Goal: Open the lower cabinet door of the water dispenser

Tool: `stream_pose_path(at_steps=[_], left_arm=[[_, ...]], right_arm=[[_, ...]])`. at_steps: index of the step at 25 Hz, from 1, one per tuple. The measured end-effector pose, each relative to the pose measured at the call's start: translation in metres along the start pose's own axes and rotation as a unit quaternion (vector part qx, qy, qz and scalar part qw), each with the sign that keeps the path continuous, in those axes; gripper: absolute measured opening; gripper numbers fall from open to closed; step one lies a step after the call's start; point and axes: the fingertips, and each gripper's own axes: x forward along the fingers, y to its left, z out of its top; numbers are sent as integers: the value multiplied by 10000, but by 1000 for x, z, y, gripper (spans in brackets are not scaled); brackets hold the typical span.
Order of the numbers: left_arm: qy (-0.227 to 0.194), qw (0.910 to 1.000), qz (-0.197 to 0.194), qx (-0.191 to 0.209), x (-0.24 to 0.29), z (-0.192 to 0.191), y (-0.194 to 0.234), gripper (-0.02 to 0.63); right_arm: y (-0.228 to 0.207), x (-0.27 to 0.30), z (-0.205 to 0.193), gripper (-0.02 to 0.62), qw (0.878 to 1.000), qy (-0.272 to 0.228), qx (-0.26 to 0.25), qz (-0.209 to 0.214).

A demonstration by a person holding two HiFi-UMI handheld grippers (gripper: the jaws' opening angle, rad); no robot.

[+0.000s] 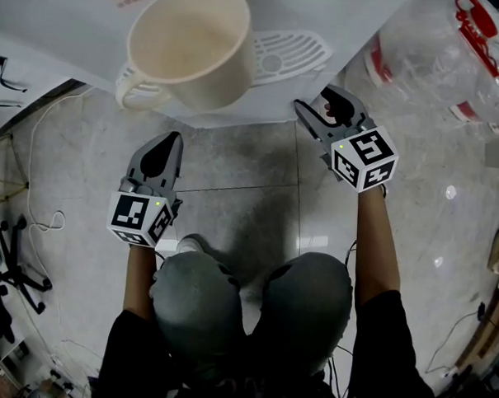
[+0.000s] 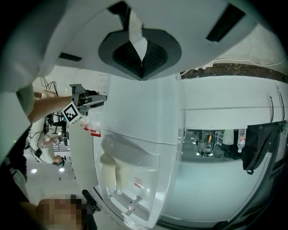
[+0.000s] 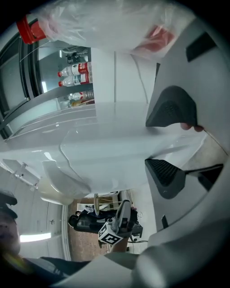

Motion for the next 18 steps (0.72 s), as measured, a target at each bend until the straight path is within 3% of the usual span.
stream_pose_path(at_steps=[18], left_arm=[[117, 9991, -375, 150, 7, -6, -12, 11]], right_arm=[[3, -3, 0, 212, 9995, 23, 88, -290]])
